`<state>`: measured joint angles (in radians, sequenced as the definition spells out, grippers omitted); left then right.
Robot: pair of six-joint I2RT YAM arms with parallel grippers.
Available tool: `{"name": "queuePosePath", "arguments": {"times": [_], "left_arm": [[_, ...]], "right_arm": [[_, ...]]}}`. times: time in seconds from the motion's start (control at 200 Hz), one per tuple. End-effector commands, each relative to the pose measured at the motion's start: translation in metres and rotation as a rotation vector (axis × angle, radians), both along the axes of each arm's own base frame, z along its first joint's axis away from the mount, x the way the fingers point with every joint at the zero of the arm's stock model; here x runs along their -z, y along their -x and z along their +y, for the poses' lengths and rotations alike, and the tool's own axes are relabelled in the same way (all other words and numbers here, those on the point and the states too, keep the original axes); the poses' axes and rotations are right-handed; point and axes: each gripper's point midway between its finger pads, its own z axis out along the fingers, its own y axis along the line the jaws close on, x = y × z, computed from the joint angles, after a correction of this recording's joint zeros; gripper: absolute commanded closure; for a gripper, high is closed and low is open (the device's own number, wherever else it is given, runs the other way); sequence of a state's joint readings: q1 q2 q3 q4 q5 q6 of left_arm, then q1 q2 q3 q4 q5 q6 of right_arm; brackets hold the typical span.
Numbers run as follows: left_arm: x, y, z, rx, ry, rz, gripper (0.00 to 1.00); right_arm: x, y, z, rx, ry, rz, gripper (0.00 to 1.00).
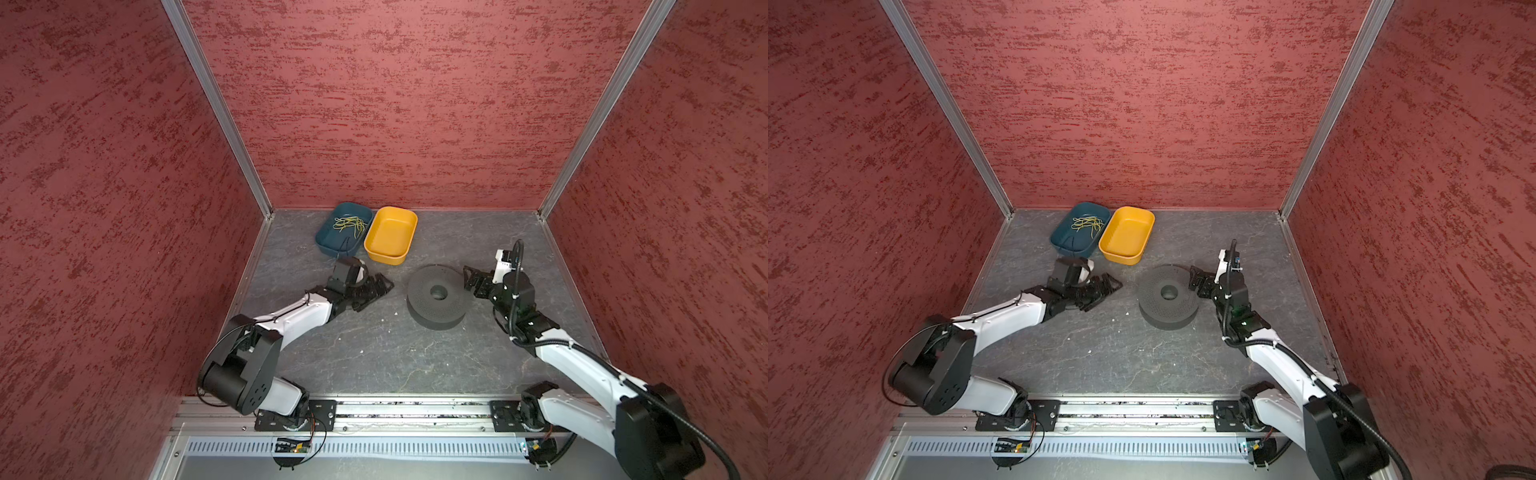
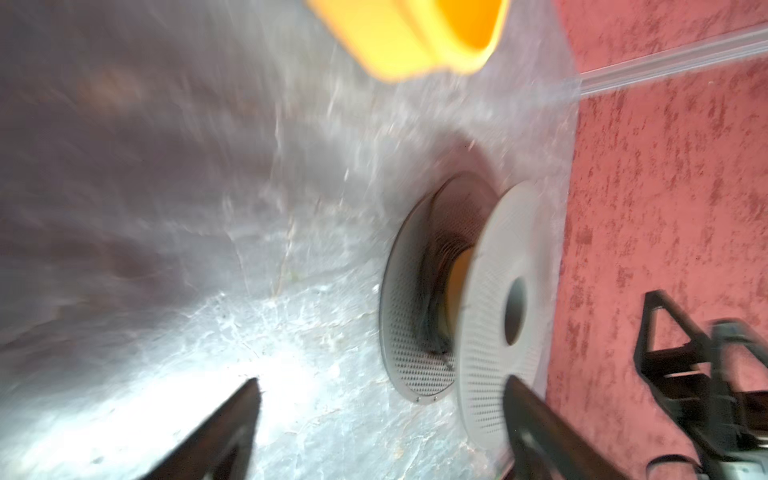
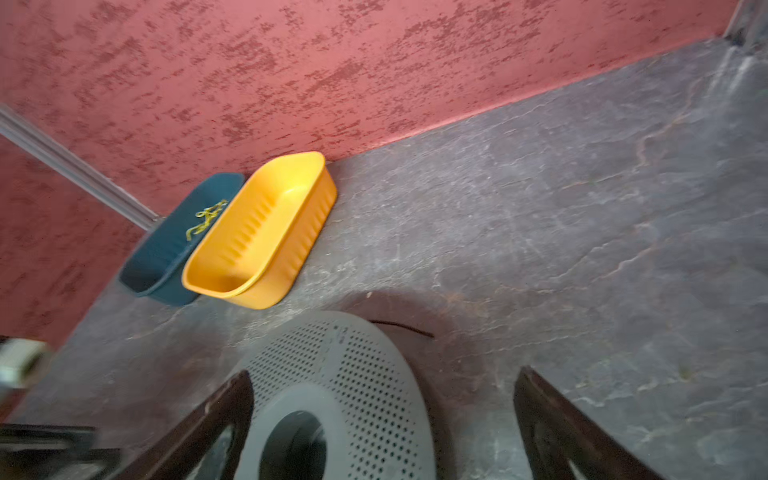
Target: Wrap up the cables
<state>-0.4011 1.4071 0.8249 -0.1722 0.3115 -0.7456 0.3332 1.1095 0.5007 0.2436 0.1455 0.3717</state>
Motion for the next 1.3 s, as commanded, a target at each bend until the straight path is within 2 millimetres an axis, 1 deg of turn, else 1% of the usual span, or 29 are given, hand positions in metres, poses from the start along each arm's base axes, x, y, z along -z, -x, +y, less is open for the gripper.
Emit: {"name": "queuePosePath", "arguments": {"times": [0.0,0.09,0.18,0.251,0.281,0.381,0.496,0.556,0.606,0.631,0.646,0.651,0.666,0.671,0.676,0.686,0.731,0.822,0.857,0.867,0.887,0.982,1.057,1.132,1.167,1.202,1.237,1.268,1.298], "left_arm": [[-0.009,0.001,0.058,-0.019,-0.313,-0.032,0.00],[-0.026,-0.019,0.097,-0.079,-0.470,-0.145,0.01],[-0.033,-0.034,0.132,-0.126,-0.634,-0.251,0.01],[-0.032,-0.040,0.160,-0.163,-0.737,-0.294,0.01],[-0.028,-0.043,0.170,-0.173,-0.764,-0.316,0.01],[-0.009,-0.052,0.187,-0.188,-0.807,-0.385,0.01],[0.014,-0.063,0.201,-0.232,-0.855,-0.435,0.01],[0.018,-0.066,0.206,-0.263,-0.854,-0.473,0.01],[0.015,-0.066,0.208,-0.273,-0.845,-0.497,0.01],[0.010,-0.066,0.209,-0.288,-0.839,-0.535,0.01],[0.002,-0.067,0.210,-0.306,-0.828,-0.575,0.01],[0.002,-0.066,0.210,-0.308,-0.824,-0.580,0.01],[0.000,-0.065,0.210,-0.317,-0.808,-0.599,0.01],[-0.001,-0.064,0.211,-0.320,-0.802,-0.604,0.01],[-0.002,-0.064,0.211,-0.324,-0.797,-0.610,0.01],[-0.004,-0.064,0.213,-0.335,-0.784,-0.620,0.01],[-0.006,-0.061,0.216,-0.350,-0.728,-0.649,0.00],[-0.010,-0.059,0.222,-0.372,-0.717,-0.688,0.01],[-0.010,-0.058,0.222,-0.375,-0.709,-0.718,0.00],[-0.009,-0.057,0.222,-0.379,-0.705,-0.722,0.00],[-0.006,-0.057,0.223,-0.380,-0.700,-0.724,0.00],[0.004,-0.054,0.226,-0.412,-0.697,-0.749,0.00],[0.010,-0.056,0.226,-0.418,-0.730,-0.716,0.00],[0.009,-0.059,0.231,-0.444,-0.739,-0.702,0.00],[0.010,-0.059,0.231,-0.441,-0.739,-0.695,0.01],[0.010,-0.059,0.231,-0.442,-0.739,-0.699,0.00],[0.010,-0.059,0.232,-0.445,-0.738,-0.701,0.00],[0.010,-0.058,0.231,-0.443,-0.736,-0.696,0.01],[0.010,-0.059,0.231,-0.444,-0.735,-0.697,0.01]], "right_arm": [[-0.007,-0.014,-0.030,0.113,0.163,-0.053,0.02],[-0.009,-0.024,-0.043,0.155,0.153,-0.065,0.02],[-0.010,-0.031,-0.049,0.154,0.203,-0.076,0.02],[-0.010,-0.036,-0.058,0.186,0.272,-0.094,0.02],[-0.009,-0.038,-0.062,0.200,0.297,-0.093,0.02],[0.000,-0.047,-0.072,0.227,0.320,-0.059,0.02],[-0.002,-0.051,-0.079,0.243,0.358,-0.069,0.01],[-0.001,-0.051,-0.087,0.259,0.383,-0.076,0.02],[0.002,-0.050,-0.092,0.261,0.403,-0.086,0.02],[0.006,-0.049,-0.095,0.266,0.408,-0.090,0.02],[0.004,-0.048,-0.096,0.274,0.406,-0.113,0.01],[0.007,-0.048,-0.097,0.273,0.411,-0.106,0.02],[0.004,-0.047,-0.098,0.278,0.411,-0.135,0.02],[0.008,-0.045,-0.098,0.276,0.417,-0.125,0.02],[0.004,-0.045,-0.099,0.281,0.413,-0.147,0.02],[0.005,-0.044,-0.099,0.279,0.417,-0.155,0.02],[0.008,-0.038,-0.100,0.275,0.422,-0.205,0.02],[0.015,-0.035,-0.104,0.291,0.447,-0.238,0.02],[0.009,-0.034,-0.106,0.300,0.445,-0.272,0.01],[0.016,-0.034,-0.107,0.301,0.451,-0.261,0.01],[0.019,-0.034,-0.109,0.317,0.450,-0.254,0.01],[0.020,-0.031,-0.121,0.379,0.430,-0.254,0.01],[0.018,-0.019,-0.131,0.424,0.397,-0.285,0.01],[0.014,-0.003,-0.140,0.460,0.349,-0.341,0.01],[0.013,0.001,-0.139,0.440,0.332,-0.360,0.01],[0.015,0.000,-0.137,0.409,0.319,-0.362,0.01],[0.026,-0.004,-0.136,0.374,0.300,-0.328,0.01],[0.022,-0.008,-0.137,0.365,0.305,-0.369,0.02],[0.027,-0.010,-0.131,0.329,0.313,-0.355,0.02]]}}
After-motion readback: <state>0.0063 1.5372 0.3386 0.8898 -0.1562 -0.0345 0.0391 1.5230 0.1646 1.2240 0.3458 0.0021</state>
